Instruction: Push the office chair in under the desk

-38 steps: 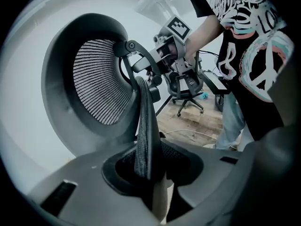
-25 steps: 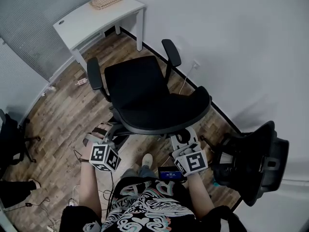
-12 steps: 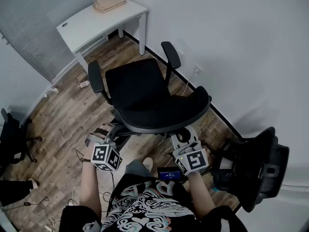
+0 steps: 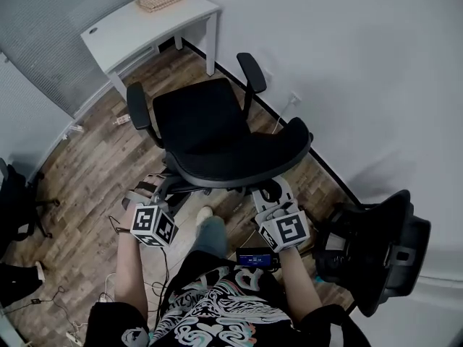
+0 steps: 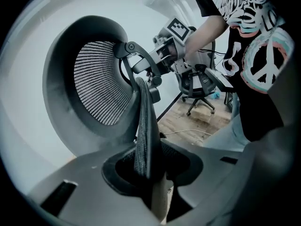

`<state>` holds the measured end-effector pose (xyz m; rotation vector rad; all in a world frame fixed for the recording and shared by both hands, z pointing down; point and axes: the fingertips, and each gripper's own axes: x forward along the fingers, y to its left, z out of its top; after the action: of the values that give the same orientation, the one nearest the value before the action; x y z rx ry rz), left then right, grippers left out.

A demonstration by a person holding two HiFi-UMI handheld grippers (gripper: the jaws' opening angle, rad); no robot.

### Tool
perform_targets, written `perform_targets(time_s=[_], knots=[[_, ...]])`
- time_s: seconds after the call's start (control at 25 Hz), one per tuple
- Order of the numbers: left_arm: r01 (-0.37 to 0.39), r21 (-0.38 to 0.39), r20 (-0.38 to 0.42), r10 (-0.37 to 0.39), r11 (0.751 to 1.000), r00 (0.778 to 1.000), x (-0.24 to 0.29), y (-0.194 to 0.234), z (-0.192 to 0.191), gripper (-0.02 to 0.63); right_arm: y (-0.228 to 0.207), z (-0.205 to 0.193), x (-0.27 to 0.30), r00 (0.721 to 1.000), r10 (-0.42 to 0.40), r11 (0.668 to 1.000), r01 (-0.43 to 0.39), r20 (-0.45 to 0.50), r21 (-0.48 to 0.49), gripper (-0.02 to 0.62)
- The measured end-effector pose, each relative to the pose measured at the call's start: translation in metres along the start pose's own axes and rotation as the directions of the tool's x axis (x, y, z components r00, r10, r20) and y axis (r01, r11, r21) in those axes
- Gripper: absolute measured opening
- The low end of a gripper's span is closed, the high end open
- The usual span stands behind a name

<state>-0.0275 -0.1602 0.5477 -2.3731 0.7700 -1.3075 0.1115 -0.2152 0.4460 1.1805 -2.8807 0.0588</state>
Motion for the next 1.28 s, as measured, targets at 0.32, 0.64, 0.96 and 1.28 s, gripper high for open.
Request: perform_targets(time_s=[0.32,0.64,0.96,1.28], knots=[[-0.011,0.0,0.004,0.011,1.0,1.0,0.006,0.009,-0.002,0.144,-0.007,0.0,0.011,1.0,0.011,1.0,-0.011,0.004,-0.01,0.041],[-0.027,0.012,0.009,0.027,1.0,1.0,0.01,0.023,-0.011,0.144,-0.009,0.001,0.027,1.0,0.014,1.0,-0.014,0.004,-0.021,0.041],[-0.043,0.009,0.006,0.043,0.999,0.999,0.016,0.039,-0.015,0.143,-0.018,0.003,0.046,1.0,0.028,0.999,-0.028,0.002,-0.028,0.038],[-0.05,0.018,0.005,0.049,0.999,0.999,0.02,0.05,-0.021,0.143,-0.019,0.002,0.059,0.998,0.062,0.997,-0.062,0.008,-0.039,0.037]])
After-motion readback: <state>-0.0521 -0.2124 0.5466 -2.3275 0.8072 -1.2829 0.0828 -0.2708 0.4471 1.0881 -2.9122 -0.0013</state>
